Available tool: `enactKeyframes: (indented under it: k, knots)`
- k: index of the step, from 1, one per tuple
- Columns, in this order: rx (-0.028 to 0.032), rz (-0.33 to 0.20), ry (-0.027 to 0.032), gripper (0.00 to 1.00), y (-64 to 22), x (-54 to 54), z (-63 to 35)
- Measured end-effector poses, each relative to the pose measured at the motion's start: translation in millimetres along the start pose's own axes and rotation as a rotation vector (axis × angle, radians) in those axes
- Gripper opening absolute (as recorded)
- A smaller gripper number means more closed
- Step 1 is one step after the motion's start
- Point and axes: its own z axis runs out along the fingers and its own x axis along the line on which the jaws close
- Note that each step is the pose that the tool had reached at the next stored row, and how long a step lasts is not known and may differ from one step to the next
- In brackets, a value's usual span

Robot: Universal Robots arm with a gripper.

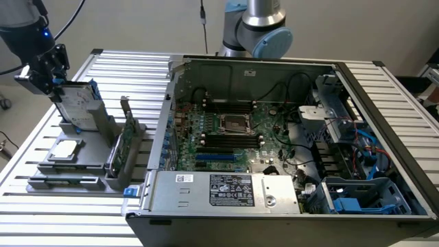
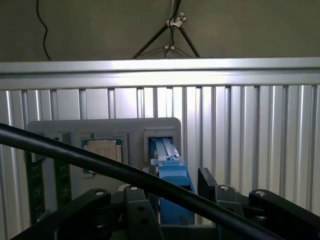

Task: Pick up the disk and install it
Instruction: 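Pick up the disk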

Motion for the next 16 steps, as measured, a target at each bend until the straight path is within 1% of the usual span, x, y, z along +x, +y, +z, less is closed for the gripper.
enactKeyframes:
  k: [13, 14, 16]
  knots:
    - [0.0054, -0.010, 0.0012, 0.51, -0.1, 0.0, 1.6]
    - [0.0061, -0.012, 0.0014, 0.51, -0.2, 0.0, 1.6]
    - [0.0102, -0.016, 0.0020, 0.51, -0.2, 0.0, 1.5]
